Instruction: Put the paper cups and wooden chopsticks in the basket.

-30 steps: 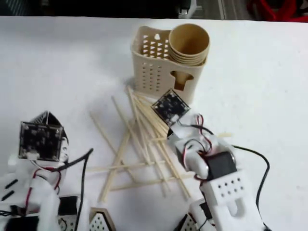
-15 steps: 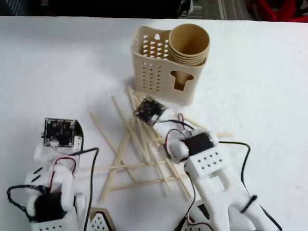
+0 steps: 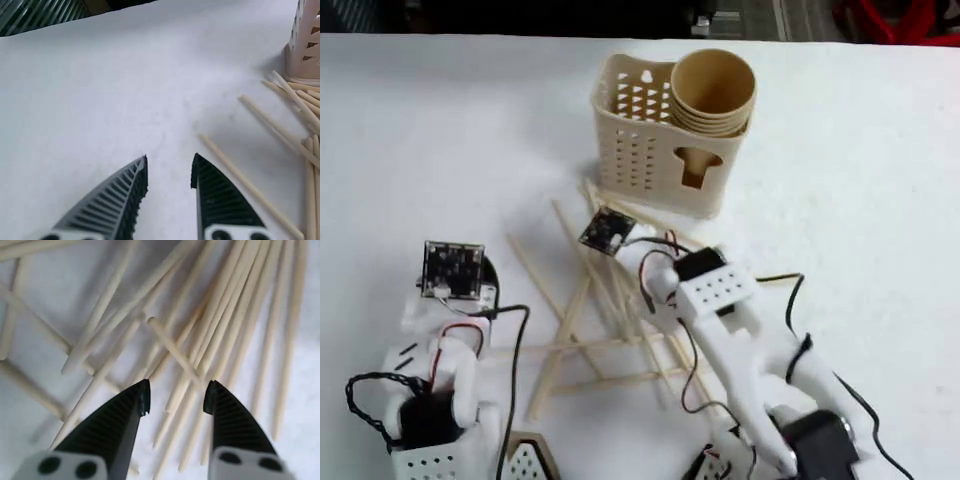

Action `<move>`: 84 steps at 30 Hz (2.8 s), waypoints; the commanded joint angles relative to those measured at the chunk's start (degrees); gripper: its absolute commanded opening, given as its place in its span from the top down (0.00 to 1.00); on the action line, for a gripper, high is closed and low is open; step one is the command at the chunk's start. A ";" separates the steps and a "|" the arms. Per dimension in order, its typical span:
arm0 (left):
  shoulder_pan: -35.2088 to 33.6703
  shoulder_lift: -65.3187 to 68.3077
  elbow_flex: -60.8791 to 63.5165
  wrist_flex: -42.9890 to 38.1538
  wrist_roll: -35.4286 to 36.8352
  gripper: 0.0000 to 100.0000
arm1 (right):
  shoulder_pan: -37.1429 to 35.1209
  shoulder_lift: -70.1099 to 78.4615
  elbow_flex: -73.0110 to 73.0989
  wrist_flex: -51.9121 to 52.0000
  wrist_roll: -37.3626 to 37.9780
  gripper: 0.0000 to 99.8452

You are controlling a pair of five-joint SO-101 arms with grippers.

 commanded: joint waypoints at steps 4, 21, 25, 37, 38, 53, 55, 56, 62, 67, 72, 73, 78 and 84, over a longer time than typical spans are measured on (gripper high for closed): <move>-0.48 -0.48 0.88 -1.58 0.53 0.84 | 1.98 7.87 -4.75 -3.03 0.53 0.82; -0.48 -0.48 1.32 -1.58 0.53 0.84 | 3.56 9.80 -6.86 -2.59 6.51 0.98; -0.48 -0.48 1.67 -1.67 0.53 0.84 | 4.79 1.36 -8.26 2.77 6.42 0.98; -0.48 -0.48 1.76 -1.67 0.53 0.84 | 4.26 -16.57 -14.15 13.14 2.64 0.98; -0.48 -0.48 1.76 -1.67 0.53 0.84 | 4.26 -17.19 -15.30 13.23 1.85 0.98; -0.48 -0.48 1.76 -1.58 0.53 0.84 | 1.98 -18.86 -47.21 5.23 -21.01 0.98; -0.48 -0.48 1.76 -1.58 0.53 0.84 | 0.57 -18.77 -47.03 -0.92 -21.10 0.98; -0.48 -0.48 1.76 -1.58 0.53 0.84 | 0.13 -18.68 -46.68 -4.00 -21.10 0.98; -0.48 -0.48 1.85 -1.58 0.53 0.84 | -0.31 -13.93 -44.57 -23.69 -21.19 0.98; -0.48 -0.48 1.85 -1.58 0.53 0.84 | -0.04 -6.37 -44.48 -39.16 -21.19 0.98; -0.57 -0.48 2.73 -2.81 0.53 0.84 | 1.36 1.63 -44.57 -50.24 -20.75 0.98; -0.57 -0.48 2.81 -3.08 0.53 0.84 | 1.80 3.03 -44.57 -51.65 -20.84 0.98; -0.57 -0.48 2.81 -3.08 0.53 0.84 | 4.62 8.75 -44.31 -54.20 -21.19 0.98; -0.57 -0.48 2.81 -3.08 0.53 0.84 | 5.93 11.12 -44.66 -49.45 -21.19 0.96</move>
